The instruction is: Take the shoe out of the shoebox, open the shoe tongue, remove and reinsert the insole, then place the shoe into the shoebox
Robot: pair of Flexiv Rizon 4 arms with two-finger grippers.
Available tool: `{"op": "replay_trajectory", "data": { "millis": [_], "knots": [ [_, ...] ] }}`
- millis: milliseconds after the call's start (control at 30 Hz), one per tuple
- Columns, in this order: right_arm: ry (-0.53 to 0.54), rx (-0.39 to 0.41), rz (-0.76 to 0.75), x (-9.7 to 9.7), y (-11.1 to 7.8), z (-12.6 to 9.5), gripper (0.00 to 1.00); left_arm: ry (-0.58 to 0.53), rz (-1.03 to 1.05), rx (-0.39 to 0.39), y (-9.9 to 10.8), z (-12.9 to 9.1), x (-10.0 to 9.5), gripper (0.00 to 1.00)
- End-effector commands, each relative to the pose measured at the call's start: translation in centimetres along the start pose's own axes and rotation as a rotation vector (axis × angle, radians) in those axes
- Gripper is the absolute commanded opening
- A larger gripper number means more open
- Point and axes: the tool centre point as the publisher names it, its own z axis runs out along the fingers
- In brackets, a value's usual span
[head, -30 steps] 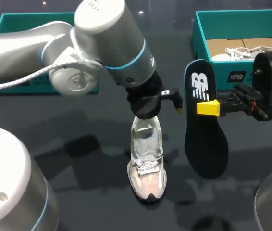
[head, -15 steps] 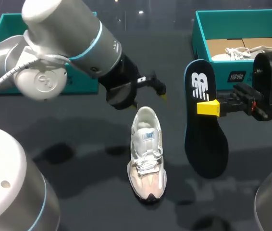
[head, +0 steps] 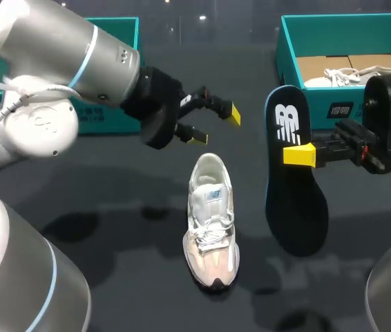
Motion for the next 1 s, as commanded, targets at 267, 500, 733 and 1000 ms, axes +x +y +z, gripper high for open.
{"op": "replay_trajectory", "data": {
  "millis": [267, 500, 733, 1000],
  "knots": [
    [-0.101, -0.008, 0.000, 0.8, -0.4, -0.1, 0.00, -0.346, 0.020, -0.039, -0.8, -1.1, -0.5, 1.00],
    [-0.101, -0.008, 0.000, 0.8, -0.4, -0.1, 0.00, -0.474, -0.044, -0.030, -0.3, -1.3, -1.0, 1.00],
    [-0.101, -0.008, 0.000, 0.8, -0.4, -0.1, 0.00, -0.474, -0.044, -0.030, -0.3, -1.3, -1.0, 1.00],
    [-0.101, -0.008, 0.000, 0.8, -0.4, -0.1, 0.00, -0.566, -0.083, -0.081, 0.2, -2.8, -2.1, 1.00]
  ]
}}
